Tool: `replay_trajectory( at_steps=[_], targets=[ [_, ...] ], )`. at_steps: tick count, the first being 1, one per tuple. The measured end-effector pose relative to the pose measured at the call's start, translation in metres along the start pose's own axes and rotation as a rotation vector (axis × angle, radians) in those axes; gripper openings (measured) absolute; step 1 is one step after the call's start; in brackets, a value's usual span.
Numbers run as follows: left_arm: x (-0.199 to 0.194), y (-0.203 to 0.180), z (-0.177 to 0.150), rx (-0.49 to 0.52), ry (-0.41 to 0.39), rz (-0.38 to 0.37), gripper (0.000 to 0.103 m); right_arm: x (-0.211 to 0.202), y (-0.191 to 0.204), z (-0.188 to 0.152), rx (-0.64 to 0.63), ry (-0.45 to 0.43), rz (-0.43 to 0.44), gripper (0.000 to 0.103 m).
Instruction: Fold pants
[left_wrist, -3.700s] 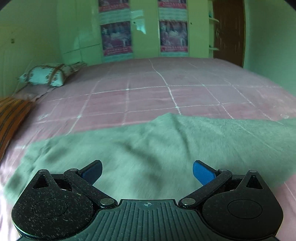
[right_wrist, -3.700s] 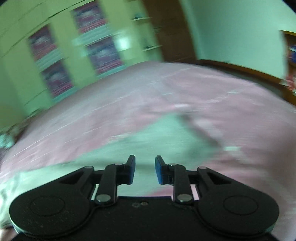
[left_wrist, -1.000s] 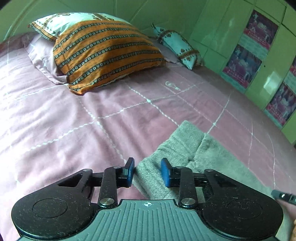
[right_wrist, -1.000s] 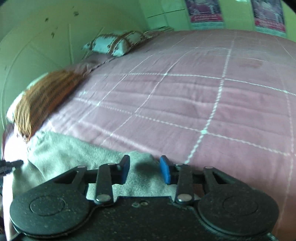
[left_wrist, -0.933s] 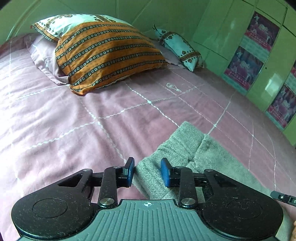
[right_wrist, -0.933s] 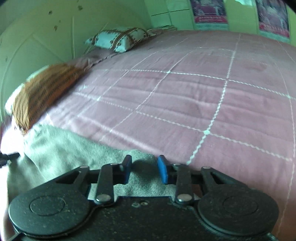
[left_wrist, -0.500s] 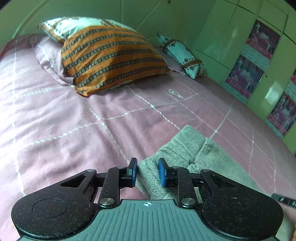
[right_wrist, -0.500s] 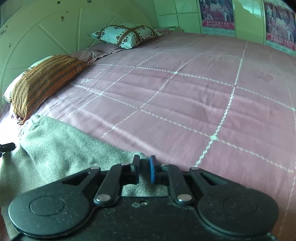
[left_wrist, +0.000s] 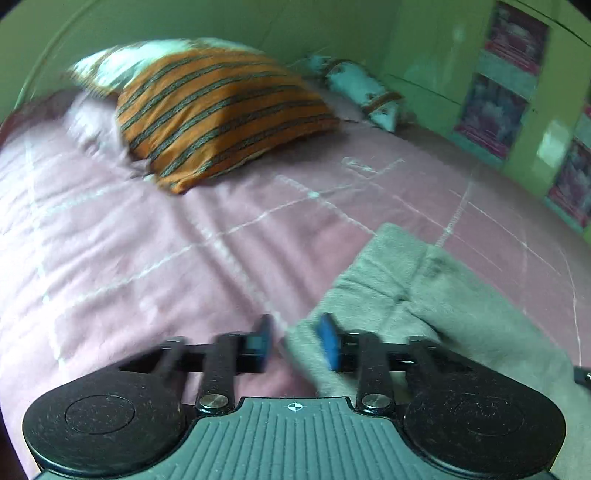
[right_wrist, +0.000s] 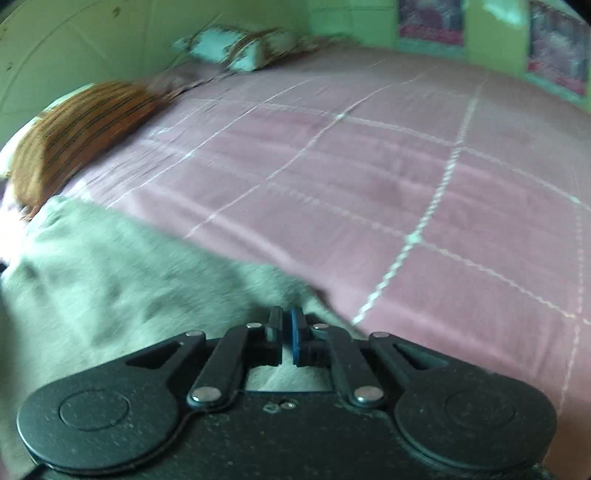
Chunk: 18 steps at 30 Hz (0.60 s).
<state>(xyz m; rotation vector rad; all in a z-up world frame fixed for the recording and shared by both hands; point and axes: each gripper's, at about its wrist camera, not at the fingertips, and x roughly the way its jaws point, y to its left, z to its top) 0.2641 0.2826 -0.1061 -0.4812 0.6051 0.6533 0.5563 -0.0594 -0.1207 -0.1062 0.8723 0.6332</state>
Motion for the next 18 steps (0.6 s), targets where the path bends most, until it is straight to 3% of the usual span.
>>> replay_trajectory(
  at_steps=[2,4,7,10,14,15,16,18],
  targets=[
    [-0.015,0.006,0.006,-0.050,-0.030,-0.036,0.036,-0.020,-0.004,0.002,0.045,-0.075,0.015,0.001],
    [-0.022,0.004,0.006,-0.037,-0.038,-0.050,0.036,-0.031,-0.010,0.002,0.028,-0.130,0.030,0.020],
    [-0.019,0.001,0.002,-0.070,-0.004,-0.096,0.036,-0.022,-0.028,0.008,0.068,-0.068,0.062,0.020],
    [-0.015,-0.004,-0.001,-0.074,0.002,-0.092,0.037,-0.007,-0.040,0.008,0.109,-0.007,0.140,0.020],
    [-0.008,0.005,-0.002,-0.102,0.027,-0.115,0.036,0.006,-0.045,0.005,0.102,-0.017,0.207,0.021],
    [-0.008,0.005,-0.002,-0.102,0.033,-0.119,0.036,0.006,-0.048,0.003,0.118,-0.009,0.249,0.016],
    [-0.007,0.006,-0.002,-0.099,0.035,-0.124,0.036,0.008,-0.051,0.004,0.138,0.019,0.324,0.000],
    [-0.005,0.006,-0.003,-0.096,0.036,-0.128,0.036,0.005,-0.050,0.005,0.114,0.051,0.419,0.000]
  ],
)
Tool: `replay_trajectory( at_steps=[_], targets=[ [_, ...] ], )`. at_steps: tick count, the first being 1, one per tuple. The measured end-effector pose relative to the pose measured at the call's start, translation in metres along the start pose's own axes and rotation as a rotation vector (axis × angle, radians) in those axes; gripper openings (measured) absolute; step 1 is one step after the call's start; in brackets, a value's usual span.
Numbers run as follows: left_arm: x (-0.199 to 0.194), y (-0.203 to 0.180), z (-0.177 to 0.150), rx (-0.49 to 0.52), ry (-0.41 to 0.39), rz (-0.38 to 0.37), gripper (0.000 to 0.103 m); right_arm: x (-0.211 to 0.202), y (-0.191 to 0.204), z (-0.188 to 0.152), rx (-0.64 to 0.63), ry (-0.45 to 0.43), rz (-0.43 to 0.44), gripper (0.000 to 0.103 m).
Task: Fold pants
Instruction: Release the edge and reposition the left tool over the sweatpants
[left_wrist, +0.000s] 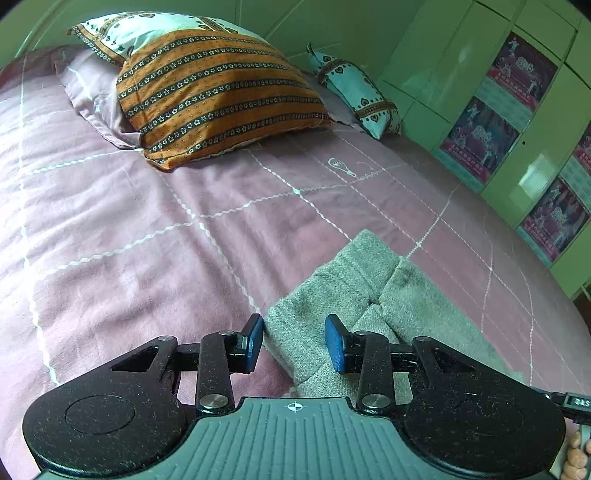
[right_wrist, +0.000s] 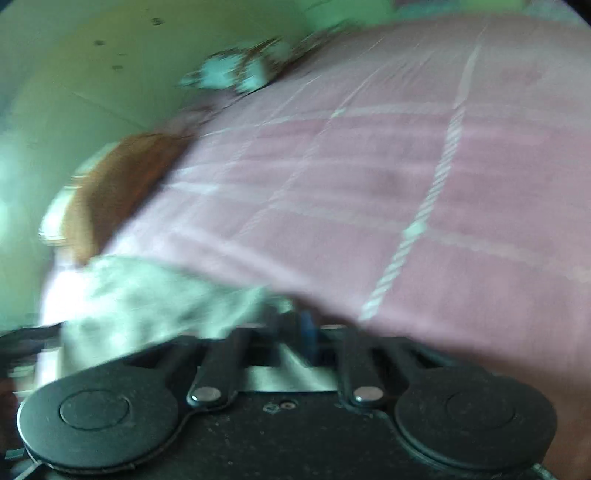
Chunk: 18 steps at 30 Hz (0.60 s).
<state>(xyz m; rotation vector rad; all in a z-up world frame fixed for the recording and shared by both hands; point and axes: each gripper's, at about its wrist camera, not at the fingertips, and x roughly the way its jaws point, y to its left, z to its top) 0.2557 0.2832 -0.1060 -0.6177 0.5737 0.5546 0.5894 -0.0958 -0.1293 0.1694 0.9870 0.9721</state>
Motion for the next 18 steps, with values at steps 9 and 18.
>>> replay_trajectory(
  at_steps=[9,18],
  targets=[
    [-0.006,-0.019,-0.007,0.102,-0.062,0.114,0.036,0.012,0.039,-0.006,-0.251,-0.035,-0.307,0.000],
    [-0.015,-0.031,-0.009,0.247,-0.048,0.145,0.036,-0.020,0.067,-0.037,-0.178,-0.089,-0.254,0.004]
  ],
)
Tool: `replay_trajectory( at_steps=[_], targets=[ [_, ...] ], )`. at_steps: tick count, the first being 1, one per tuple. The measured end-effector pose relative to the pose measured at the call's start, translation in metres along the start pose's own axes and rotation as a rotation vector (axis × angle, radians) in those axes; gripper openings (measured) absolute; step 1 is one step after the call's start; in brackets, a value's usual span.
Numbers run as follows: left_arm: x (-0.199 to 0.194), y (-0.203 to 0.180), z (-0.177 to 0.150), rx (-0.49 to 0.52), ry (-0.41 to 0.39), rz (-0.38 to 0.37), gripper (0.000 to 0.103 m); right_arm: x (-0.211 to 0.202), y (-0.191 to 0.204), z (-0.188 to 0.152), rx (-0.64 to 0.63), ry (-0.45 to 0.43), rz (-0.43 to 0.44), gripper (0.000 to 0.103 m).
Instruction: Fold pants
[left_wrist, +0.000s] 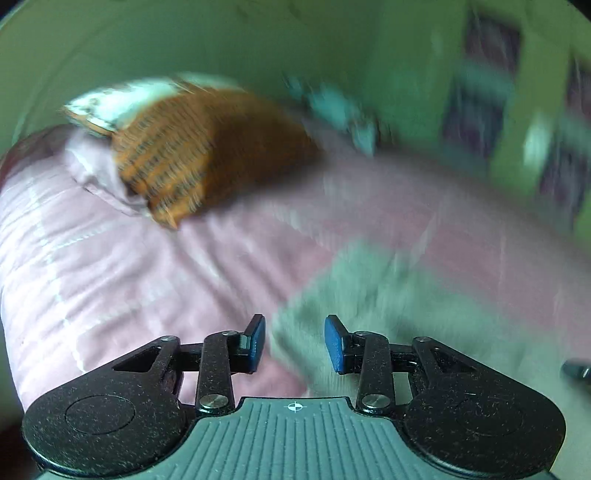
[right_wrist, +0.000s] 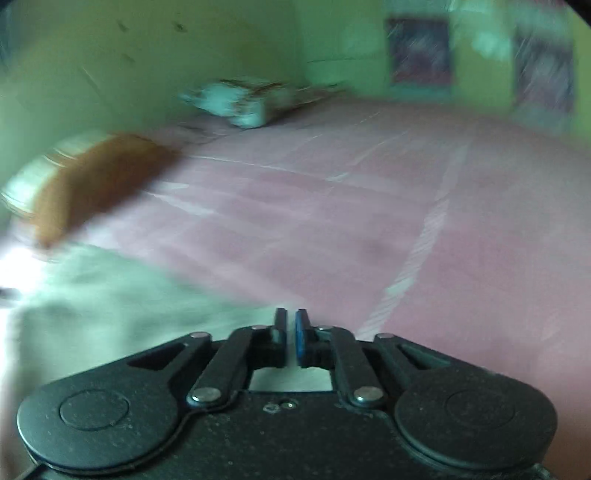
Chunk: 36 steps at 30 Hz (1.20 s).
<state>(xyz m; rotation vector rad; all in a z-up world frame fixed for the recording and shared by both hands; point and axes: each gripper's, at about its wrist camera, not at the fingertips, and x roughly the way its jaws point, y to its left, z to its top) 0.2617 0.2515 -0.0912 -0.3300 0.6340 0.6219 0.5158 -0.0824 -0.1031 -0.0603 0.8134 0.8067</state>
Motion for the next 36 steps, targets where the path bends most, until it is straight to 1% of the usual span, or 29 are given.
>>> replay_trajectory(
  at_steps=[1,2,3,4,5,6,8,9,10,12,15,16,17,18,19,20,21,23,24,26,27,29,30,32,33,34,35,36],
  targets=[
    [0.007,0.003,-0.004,-0.018,0.013,-0.005,0.038,0.011,0.003,-0.008,-0.044,0.080,-0.112,0.000],
    [0.007,0.008,-0.004,-0.052,0.018,-0.011,0.040,0.008,0.003,-0.014,-0.057,0.073,-0.155,0.000],
    [0.001,0.012,-0.001,-0.075,0.012,-0.016,0.041,-0.004,-0.001,-0.014,0.004,0.060,-0.177,0.000],
    [-0.008,0.015,0.000,-0.085,-0.009,-0.019,0.041,-0.026,-0.005,-0.015,0.068,0.014,-0.199,0.004],
    [-0.015,0.015,0.000,-0.086,-0.019,-0.014,0.041,-0.052,-0.009,-0.020,0.105,-0.065,-0.213,0.009],
    [-0.020,0.015,-0.002,-0.087,-0.014,-0.027,0.041,-0.085,-0.016,-0.029,0.153,-0.154,-0.211,0.012],
    [-0.028,0.012,-0.007,-0.070,-0.005,-0.072,0.043,-0.136,-0.035,-0.053,0.251,-0.242,-0.210,0.009],
    [-0.031,0.007,-0.012,-0.051,-0.002,-0.082,0.047,-0.162,-0.046,-0.070,0.293,-0.276,-0.231,0.010],
    [-0.033,0.002,-0.017,-0.037,0.001,-0.093,0.051,-0.185,-0.058,-0.087,0.330,-0.297,-0.264,0.011],
    [-0.038,-0.006,-0.026,-0.014,-0.009,-0.135,0.055,-0.229,-0.080,-0.126,0.404,-0.309,-0.331,0.011],
    [-0.044,-0.025,-0.035,0.045,-0.003,-0.176,0.056,-0.279,-0.103,-0.174,0.500,-0.324,-0.400,0.010],
    [-0.043,-0.033,-0.038,0.081,0.002,-0.175,0.056,-0.291,-0.110,-0.187,0.532,-0.328,-0.425,0.010],
    [-0.038,-0.041,-0.038,0.126,0.015,-0.157,0.056,-0.301,-0.111,-0.201,0.556,-0.341,-0.451,0.010],
    [-0.027,-0.048,-0.039,0.169,0.049,-0.137,0.056,-0.310,-0.117,-0.215,0.585,-0.355,-0.470,0.011],
    [-0.014,-0.051,-0.038,0.191,0.082,-0.126,0.058,-0.315,-0.122,-0.225,0.620,-0.355,-0.477,0.011],
    [-0.007,-0.050,-0.034,0.177,0.098,-0.125,0.058,-0.312,-0.122,-0.235,0.650,-0.346,-0.485,0.011],
    [-0.009,-0.049,-0.026,0.152,0.101,-0.129,0.053,-0.313,-0.126,-0.243,0.686,-0.341,-0.504,0.011],
    [-0.028,-0.044,-0.016,0.108,0.020,-0.179,0.050,-0.320,-0.125,-0.254,0.711,-0.358,-0.516,0.011],
    [-0.033,-0.041,-0.013,0.092,0.005,-0.201,0.047,-0.323,-0.124,-0.256,0.713,-0.370,-0.521,0.011],
    [-0.031,-0.038,-0.010,0.101,0.025,-0.214,0.039,-0.326,-0.121,-0.262,0.726,-0.377,-0.521,0.012],
    [-0.026,-0.035,-0.010,0.097,0.048,-0.219,0.035,-0.326,-0.122,-0.263,0.734,-0.373,-0.521,0.012],
    [-0.015,-0.024,-0.011,0.044,0.097,-0.240,0.030,-0.321,-0.121,-0.262,0.752,-0.367,-0.510,0.012],
    [-0.016,-0.020,-0.012,0.025,0.096,-0.252,0.028,-0.320,-0.118,-0.263,0.753,-0.366,-0.507,0.012],
    [-0.024,-0.016,-0.010,0.004,0.054,-0.284,0.023,-0.317,-0.114,-0.260,0.741,-0.364,-0.506,0.012],
    [-0.029,-0.012,-0.008,-0.025,0.014,-0.310,0.019,-0.316,-0.112,-0.259,0.735,-0.361,-0.507,0.012],
    [-0.032,-0.009,-0.005,-0.034,-0.031,-0.325,0.018,-0.314,-0.111,-0.258,0.731,-0.359,-0.506,0.013],
    [-0.028,-0.012,-0.006,0.019,-0.054,-0.272,0.018,-0.313,-0.109,-0.257,0.728,-0.358,-0.503,0.013],
    [-0.013,-0.013,-0.011,0.047,-0.006,-0.220,0.018,-0.312,-0.108,-0.257,0.727,-0.354,-0.500,0.013]
  ],
)
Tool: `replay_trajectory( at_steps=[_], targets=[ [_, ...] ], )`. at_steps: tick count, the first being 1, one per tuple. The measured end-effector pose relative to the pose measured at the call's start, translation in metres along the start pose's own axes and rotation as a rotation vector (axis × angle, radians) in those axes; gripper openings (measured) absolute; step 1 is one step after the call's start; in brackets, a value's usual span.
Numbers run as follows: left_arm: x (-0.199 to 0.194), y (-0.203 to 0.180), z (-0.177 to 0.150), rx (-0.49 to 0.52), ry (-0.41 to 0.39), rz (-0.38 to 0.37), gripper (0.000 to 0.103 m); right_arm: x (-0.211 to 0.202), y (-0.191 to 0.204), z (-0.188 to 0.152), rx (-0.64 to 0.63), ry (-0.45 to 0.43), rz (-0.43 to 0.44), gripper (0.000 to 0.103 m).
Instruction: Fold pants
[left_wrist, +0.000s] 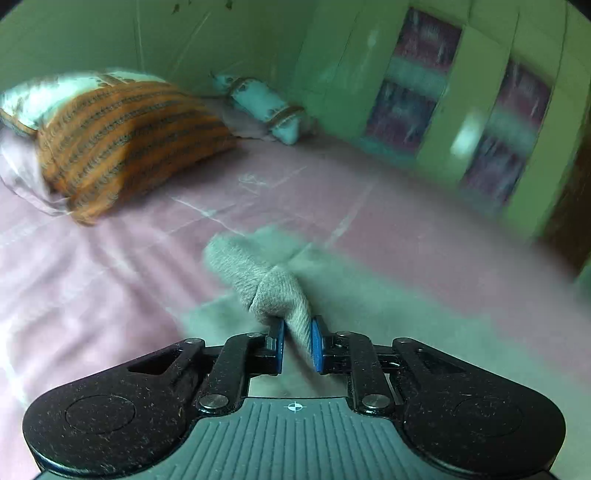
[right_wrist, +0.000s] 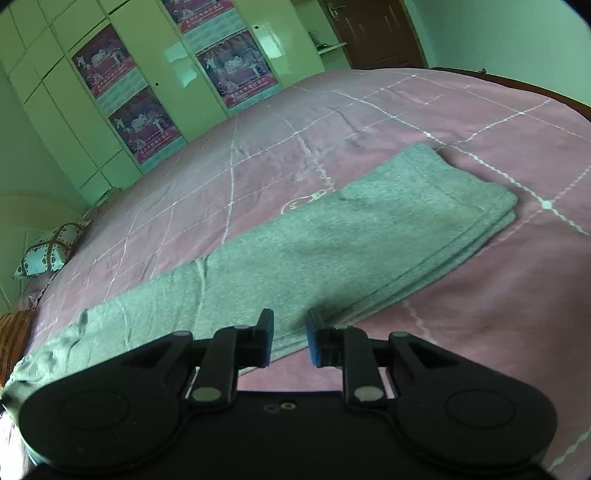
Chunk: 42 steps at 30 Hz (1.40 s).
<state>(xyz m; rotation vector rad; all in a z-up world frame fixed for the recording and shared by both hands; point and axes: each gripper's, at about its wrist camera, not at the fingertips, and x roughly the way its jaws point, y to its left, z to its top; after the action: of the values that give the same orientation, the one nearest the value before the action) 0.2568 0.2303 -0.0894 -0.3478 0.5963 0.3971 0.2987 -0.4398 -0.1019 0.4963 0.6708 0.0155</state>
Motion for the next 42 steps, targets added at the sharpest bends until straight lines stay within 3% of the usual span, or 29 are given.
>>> replay_trajectory(
  at_steps=[1,5,8,9,10,12,13,14,15,16,17,18,19,21,23,25,27,28,30,32,34,38,42],
  targets=[
    [0.012,0.006,-0.008,-0.020,0.055,-0.003,0.018,0.001,0.001,0.000,0.001,0.005,0.000,0.013],
    [0.006,0.007,-0.015,-0.030,0.042,-0.017,0.018,0.000,-0.004,0.001,0.018,-0.004,0.007,0.013],
    [0.007,0.006,-0.009,-0.029,0.073,-0.033,0.027,-0.001,-0.014,0.000,0.031,-0.001,-0.008,0.011],
    [0.005,0.007,-0.005,-0.039,0.086,-0.048,0.037,-0.002,-0.018,0.000,0.048,-0.002,-0.010,0.011],
    [-0.004,0.004,-0.003,-0.051,0.081,-0.066,0.059,-0.005,-0.023,0.000,0.071,-0.009,-0.012,0.014],
    [-0.029,-0.005,-0.008,-0.018,-0.021,-0.061,0.088,-0.010,-0.033,0.001,0.100,-0.038,-0.014,0.015],
    [-0.035,-0.014,-0.010,0.037,-0.061,-0.052,0.092,-0.013,-0.038,0.001,0.109,-0.053,-0.022,0.015],
    [-0.033,-0.021,-0.012,0.093,-0.062,-0.049,0.094,-0.014,-0.043,0.001,0.118,-0.066,-0.034,0.015],
    [-0.021,-0.028,-0.014,0.151,-0.005,0.001,0.095,-0.013,-0.048,0.001,0.132,-0.072,-0.043,0.016],
    [0.000,-0.031,-0.019,0.184,0.123,0.097,0.095,-0.011,-0.054,0.002,0.151,-0.071,-0.049,0.016],
    [0.009,-0.024,-0.021,0.128,0.177,0.099,0.095,-0.009,-0.061,0.002,0.173,-0.069,-0.063,0.016],
    [0.002,-0.017,-0.019,0.041,0.132,0.087,0.094,-0.009,-0.068,0.003,0.206,-0.074,-0.080,0.016],
    [-0.008,-0.016,-0.017,0.018,0.069,0.093,0.094,-0.013,-0.075,0.005,0.244,-0.090,-0.077,0.016],
    [-0.026,-0.025,-0.014,0.070,-0.088,0.140,0.094,-0.022,-0.086,0.007,0.286,-0.132,-0.072,0.017],
    [-0.030,-0.031,-0.007,0.110,-0.161,0.140,0.094,-0.027,-0.096,0.010,0.306,-0.163,-0.082,0.018],
    [-0.014,-0.035,0.000,0.131,-0.093,0.162,0.095,-0.025,-0.107,0.014,0.350,-0.167,-0.092,0.021],
    [0.021,-0.033,0.000,0.137,0.126,0.212,0.095,-0.021,-0.120,0.017,0.430,-0.174,-0.095,0.029],
    [0.028,-0.028,-0.004,0.091,0.161,0.184,0.095,-0.019,-0.125,0.017,0.462,-0.185,-0.072,0.034],
    [0.023,-0.017,-0.013,0.017,0.139,0.137,0.097,-0.011,-0.134,0.018,0.501,-0.190,-0.038,0.040],
    [0.017,-0.016,-0.022,0.023,0.104,0.139,0.099,-0.002,-0.136,0.019,0.513,-0.197,-0.044,0.037],
    [0.013,-0.017,-0.031,0.053,0.084,0.131,0.102,0.005,-0.137,0.022,0.498,-0.191,-0.059,0.024],
    [0.005,-0.009,-0.036,0.033,0.071,0.101,0.103,0.009,-0.149,0.027,0.527,-0.217,-0.018,0.024],
    [0.004,-0.009,-0.039,0.023,0.067,0.093,0.103,0.021,-0.153,0.032,0.482,-0.184,-0.030,0.023]
  ],
)
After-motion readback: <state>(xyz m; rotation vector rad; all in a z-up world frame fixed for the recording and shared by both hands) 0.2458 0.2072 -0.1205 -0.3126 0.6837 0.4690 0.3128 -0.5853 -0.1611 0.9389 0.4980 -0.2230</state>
